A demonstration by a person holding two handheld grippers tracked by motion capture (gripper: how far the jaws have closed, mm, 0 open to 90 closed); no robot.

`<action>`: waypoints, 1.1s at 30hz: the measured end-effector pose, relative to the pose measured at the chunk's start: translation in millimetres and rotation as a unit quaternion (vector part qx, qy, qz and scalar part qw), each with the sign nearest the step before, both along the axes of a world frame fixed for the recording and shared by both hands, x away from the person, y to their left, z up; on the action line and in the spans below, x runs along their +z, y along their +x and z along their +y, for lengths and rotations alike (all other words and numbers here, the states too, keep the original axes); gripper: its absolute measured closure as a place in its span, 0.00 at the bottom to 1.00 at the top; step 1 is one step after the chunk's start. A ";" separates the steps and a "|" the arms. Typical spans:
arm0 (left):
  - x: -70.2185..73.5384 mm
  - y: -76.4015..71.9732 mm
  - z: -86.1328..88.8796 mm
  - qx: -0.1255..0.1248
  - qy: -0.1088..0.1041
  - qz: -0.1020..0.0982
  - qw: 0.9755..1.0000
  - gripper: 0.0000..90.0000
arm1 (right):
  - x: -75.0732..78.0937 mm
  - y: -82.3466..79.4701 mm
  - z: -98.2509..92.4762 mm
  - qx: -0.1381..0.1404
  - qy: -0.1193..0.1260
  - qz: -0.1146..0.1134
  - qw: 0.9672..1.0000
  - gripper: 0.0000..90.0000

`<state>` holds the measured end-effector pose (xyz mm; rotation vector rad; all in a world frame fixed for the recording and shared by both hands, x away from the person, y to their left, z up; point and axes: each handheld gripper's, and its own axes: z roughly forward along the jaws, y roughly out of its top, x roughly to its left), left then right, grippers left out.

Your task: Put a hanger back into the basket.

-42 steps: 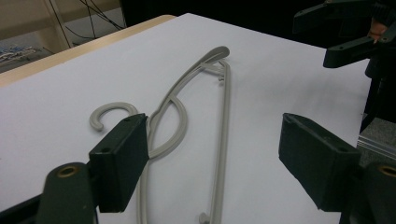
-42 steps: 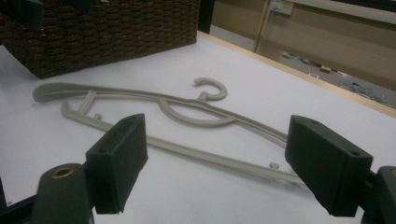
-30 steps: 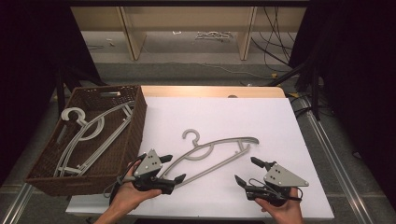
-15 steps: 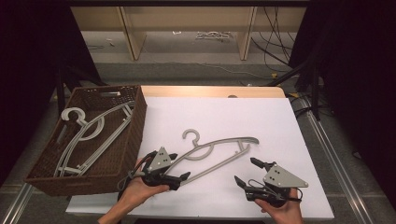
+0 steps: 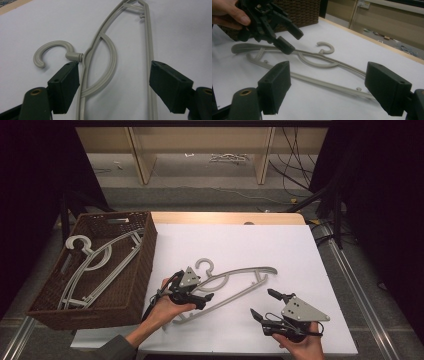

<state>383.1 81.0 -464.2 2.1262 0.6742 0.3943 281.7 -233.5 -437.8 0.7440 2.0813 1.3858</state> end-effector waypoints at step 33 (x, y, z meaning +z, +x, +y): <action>-4.5 61.3 -23.5 0.026 0.151 0.075 0.985 0.58 | -0.8 -0.9 2.2 0.008 -0.007 0.002 1.000 0.24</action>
